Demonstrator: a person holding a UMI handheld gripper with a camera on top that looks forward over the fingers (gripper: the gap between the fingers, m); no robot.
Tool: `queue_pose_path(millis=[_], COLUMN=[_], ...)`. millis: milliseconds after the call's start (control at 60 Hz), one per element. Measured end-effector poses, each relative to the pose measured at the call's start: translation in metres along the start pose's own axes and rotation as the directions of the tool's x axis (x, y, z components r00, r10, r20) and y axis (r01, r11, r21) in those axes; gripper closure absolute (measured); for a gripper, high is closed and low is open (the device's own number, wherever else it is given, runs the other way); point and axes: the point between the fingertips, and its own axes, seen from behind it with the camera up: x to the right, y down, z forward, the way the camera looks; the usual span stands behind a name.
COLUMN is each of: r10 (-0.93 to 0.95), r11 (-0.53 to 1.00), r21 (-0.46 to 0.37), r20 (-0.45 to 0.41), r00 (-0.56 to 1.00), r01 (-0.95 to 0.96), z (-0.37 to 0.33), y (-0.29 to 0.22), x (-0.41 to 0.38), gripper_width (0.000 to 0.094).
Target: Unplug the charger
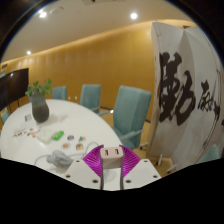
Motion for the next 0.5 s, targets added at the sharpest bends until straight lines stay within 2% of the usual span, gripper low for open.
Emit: queue_pose_path(millis=[100,183,250,317,400,467,500], r10=[0.019,0.015,0.022,0.035,0.025,0.001,-0.012], r11=[0.979,0.952,0.935,0.938,0.948,0.955,0.959], r21=[-0.205,-0.306,-0.354,-0.346,-0.318,-0.295,-0.282], r20=[0.021,0.018,0.013,0.003,-0.01,-0.016,-0.019], r00=[1.0,1.0,1.0,0.999,1.0,1.0,1.0], r01=[-0.014,-0.009,-0.016,-0.032,-0.027,-0.006,0.006], z=[0.018,0.029,0.031,0.036,0.035,0.026,0.021], y=[0.085,0.135,0.158,0.164,0.156,0.144,0.137], x=[-0.005,-0.004,-0.007,-0.009,-0.007,-0.009,-0.009], gripper_width=[0.0672,0.0641,0.0608,0.053,0.0295,0.0049,0.0077])
